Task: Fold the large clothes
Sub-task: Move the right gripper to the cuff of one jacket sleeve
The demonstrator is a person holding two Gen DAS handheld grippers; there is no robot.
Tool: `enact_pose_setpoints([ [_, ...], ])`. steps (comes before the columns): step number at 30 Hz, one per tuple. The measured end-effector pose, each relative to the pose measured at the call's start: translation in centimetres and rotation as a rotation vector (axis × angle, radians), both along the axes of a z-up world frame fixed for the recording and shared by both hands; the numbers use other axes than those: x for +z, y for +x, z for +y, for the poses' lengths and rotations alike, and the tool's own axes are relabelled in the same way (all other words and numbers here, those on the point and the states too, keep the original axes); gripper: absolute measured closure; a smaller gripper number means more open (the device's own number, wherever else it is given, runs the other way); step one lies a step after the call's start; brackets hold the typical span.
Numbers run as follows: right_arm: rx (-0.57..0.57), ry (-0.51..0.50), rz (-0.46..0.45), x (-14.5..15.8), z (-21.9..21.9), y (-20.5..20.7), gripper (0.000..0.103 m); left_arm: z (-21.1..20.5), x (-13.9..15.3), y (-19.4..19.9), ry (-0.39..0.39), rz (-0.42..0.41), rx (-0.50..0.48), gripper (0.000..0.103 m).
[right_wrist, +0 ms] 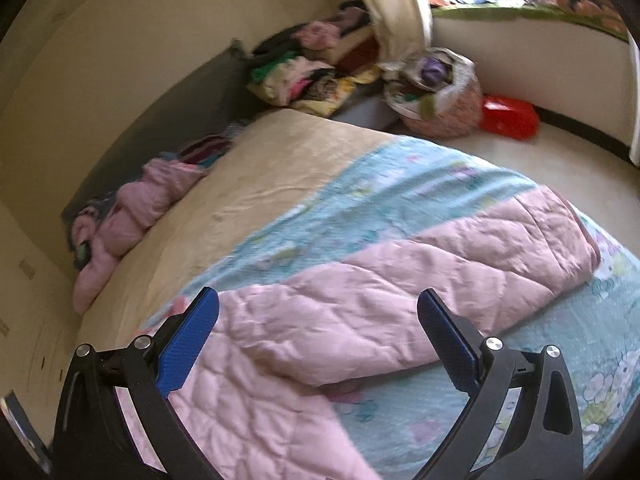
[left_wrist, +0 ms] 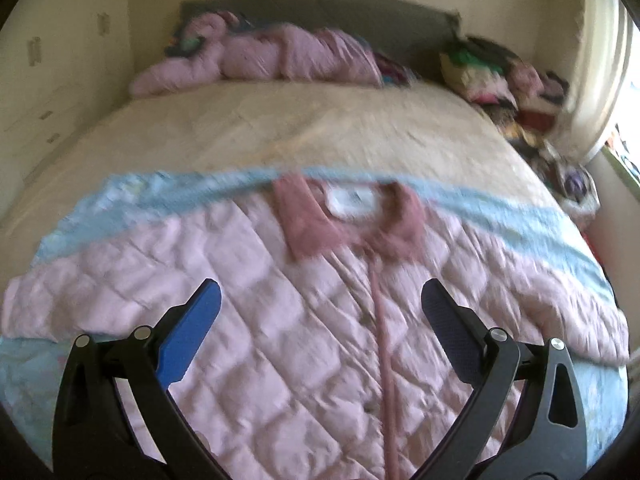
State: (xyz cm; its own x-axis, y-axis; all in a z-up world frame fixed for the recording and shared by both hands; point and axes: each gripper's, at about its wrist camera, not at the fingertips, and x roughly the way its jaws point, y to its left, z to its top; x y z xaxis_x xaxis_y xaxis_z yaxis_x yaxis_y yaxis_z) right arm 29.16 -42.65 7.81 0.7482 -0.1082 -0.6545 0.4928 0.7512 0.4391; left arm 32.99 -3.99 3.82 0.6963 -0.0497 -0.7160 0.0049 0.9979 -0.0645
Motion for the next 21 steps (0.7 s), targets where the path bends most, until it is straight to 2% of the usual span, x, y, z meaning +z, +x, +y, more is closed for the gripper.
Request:
enact_pose_setpoints([
  [8, -0.151, 0.052, 0.065, -5.2, -3.8, -0.9, 0.004, -3.0, -5.7, -0.1, 0.026, 0.099, -0.069, 0.009],
  [15, -0.364, 0.160, 0.121, -9.6, -8.1, -2.9, 0.004, -3.2, -6.8, -0.4, 0.048, 0.109, -0.075, 0.009],
  [21, -0.507, 0.251, 0.166, -12.4, -11.5, -4.1, 0.004, -2.9, -6.7, -0.2, 0.066, 0.110, -0.070, 0.009],
])
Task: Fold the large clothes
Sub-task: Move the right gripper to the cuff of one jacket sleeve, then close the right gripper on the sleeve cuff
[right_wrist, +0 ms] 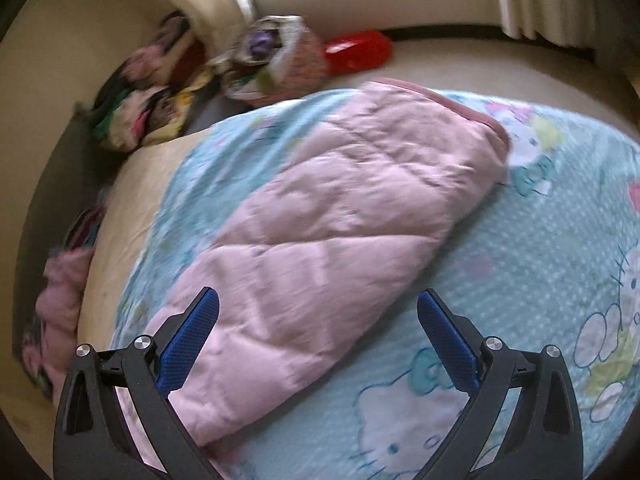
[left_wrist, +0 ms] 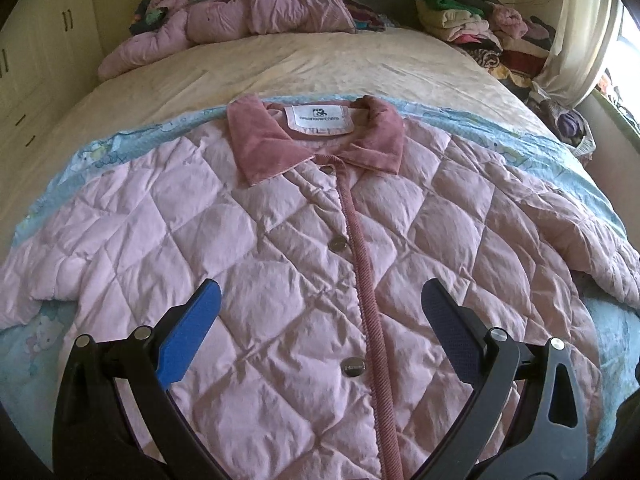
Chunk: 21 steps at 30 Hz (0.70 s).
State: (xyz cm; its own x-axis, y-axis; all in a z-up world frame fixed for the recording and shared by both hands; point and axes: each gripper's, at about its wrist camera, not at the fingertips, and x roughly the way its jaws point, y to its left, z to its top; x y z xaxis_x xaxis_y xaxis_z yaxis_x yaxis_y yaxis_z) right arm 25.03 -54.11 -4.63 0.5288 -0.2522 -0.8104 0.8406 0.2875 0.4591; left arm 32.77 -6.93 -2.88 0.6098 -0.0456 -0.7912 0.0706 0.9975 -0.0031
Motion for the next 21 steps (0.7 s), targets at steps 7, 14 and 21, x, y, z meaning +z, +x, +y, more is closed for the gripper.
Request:
enact_pose_setpoints([
  [7, -0.043, 0.087, -0.009, -2.8, -3.7, 0.0, 0.004, 1.6, 0.4, 0.1, -0.007, 0.013, 0.024, 0.009],
  [14, -0.015, 0.055, -0.034, -3.4, -5.6, 1.0, 0.013, 3.5, 1.5, -0.4, 0.006, 0.018, 0.059, 0.009],
  [21, 0.056, 0.000, -0.067, -0.9, -5.4, 1.4, 0.074, 5.8, 2.7, -1.4, 0.005, 0.006, 0.094, 0.009],
])
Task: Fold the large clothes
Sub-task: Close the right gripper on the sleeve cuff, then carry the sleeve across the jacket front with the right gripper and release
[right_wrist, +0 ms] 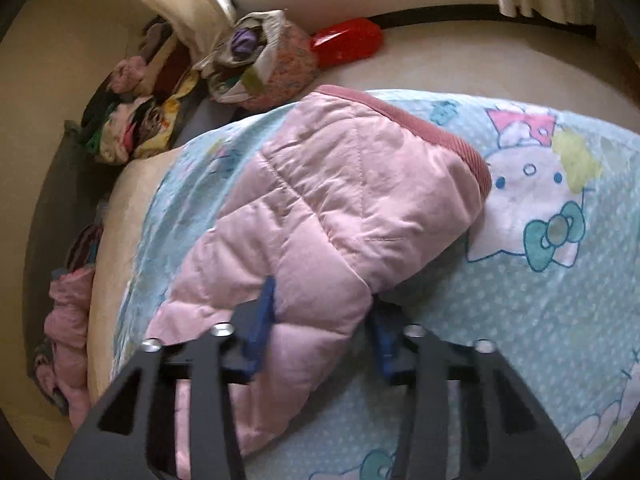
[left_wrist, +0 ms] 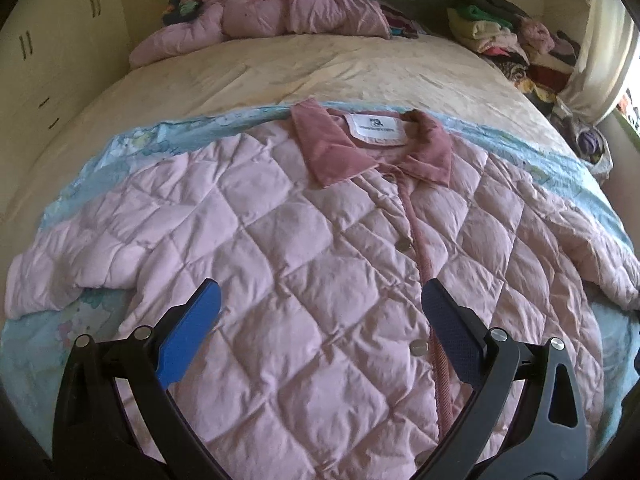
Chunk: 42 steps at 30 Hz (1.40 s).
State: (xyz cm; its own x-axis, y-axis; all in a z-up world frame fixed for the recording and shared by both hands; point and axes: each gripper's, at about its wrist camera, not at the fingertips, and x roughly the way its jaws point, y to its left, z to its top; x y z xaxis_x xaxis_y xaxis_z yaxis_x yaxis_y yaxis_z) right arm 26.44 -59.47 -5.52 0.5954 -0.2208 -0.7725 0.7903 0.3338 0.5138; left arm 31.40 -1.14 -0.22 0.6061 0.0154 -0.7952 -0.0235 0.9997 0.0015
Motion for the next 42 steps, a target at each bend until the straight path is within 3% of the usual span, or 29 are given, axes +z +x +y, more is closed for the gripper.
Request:
enact_pose_setpoints([
  [6, 0.122, -0.106, -0.121, 5.7, 3.3, 1.1, 0.082, 1.4, 0.6, -0.5, -0.002, -0.012, 0.018, 0.009],
  [19, 0.370, -0.262, -0.352, 16.7, 12.9, 3.7, 0.084, 5.4, 1.4, -1.1, -0.002, -0.041, 0.087, 0.009],
  [23, 0.429, -0.299, -0.395, 19.2, 16.0, 4.5, 0.084, 7.0, 1.8, -1.0, -0.042, -0.053, 0.105, 0.009],
  [30, 0.517, -0.330, -0.423, 21.7, 21.0, 6.2, 0.084, 9.4, 2.1, -1.1, -0.044, -0.084, 0.162, 0.009],
  [35, 0.590, -0.360, -0.434, 22.6, 24.7, 7.7, 0.084, 11.2, 1.5, -1.2, -0.114, -0.093, 0.188, 0.009],
  [39, 0.646, -0.372, -0.450, 22.6, 27.4, 8.6, 0.085, 13.3, 0.6, -1.5, -0.213, -0.098, 0.213, 0.009],
  [42, 0.680, -0.380, -0.447, 22.5, 29.7, 9.3, 0.085, 14.1, 0.2, -1.3, -0.213, -0.095, 0.228, 0.009],
])
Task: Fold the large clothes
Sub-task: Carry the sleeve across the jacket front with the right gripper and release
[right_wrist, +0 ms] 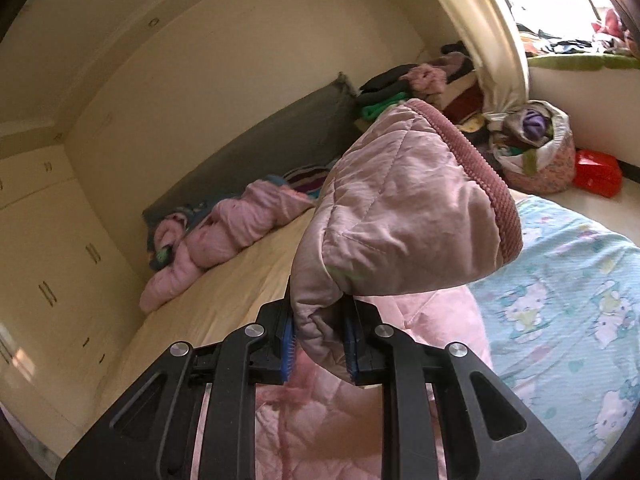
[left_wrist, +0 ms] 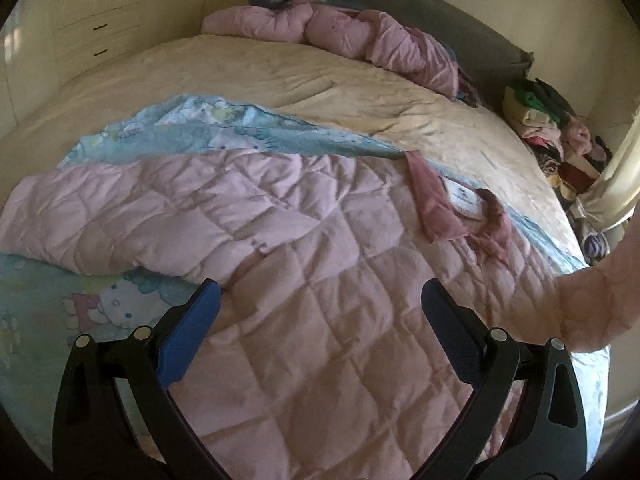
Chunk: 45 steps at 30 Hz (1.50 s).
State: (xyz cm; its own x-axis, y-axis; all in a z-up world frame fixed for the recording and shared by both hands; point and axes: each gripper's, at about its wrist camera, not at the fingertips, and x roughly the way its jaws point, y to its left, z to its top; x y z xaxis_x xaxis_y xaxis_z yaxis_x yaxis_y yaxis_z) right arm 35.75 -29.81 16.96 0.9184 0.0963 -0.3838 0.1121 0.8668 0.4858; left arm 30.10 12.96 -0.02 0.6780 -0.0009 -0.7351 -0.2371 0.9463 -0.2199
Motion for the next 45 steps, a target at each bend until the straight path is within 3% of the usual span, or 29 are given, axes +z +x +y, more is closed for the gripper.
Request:
enact_pose_setpoints([
  [8, 0.086, -0.009, 0.016, -0.9, 5.6, 1.7, 0.085, 1.6, -0.1, 0.2, -0.042, -0.017, 0.000, 0.009],
  [19, 0.220, -0.020, 0.042, -2.8, 12.9, 3.5, 0.085, 4.4, 0.1, 0.1, -0.141, -0.110, 0.038, 0.009],
  [28, 0.299, -0.015, 0.119, -6.9, 17.4, 5.3, 0.084, 4.8, 0.2, 1.7, -0.203, -0.118, 0.008, 0.009],
  [36, 0.369, -0.012, 0.219, -11.8, 21.5, 6.1, 0.084, 2.8, -0.3, 3.9, -0.295, -0.108, -0.045, 0.009],
  [39, 0.414, -0.026, 0.257, -13.6, 23.3, 6.5, 0.081, 2.3, -1.3, 4.5, -0.270, -0.070, -0.061, 0.009],
  [45, 0.506, -0.054, 0.294, -15.8, 25.8, 6.3, 0.072, 2.8, -2.4, 4.9, -0.343, -0.066, -0.089, 0.009],
])
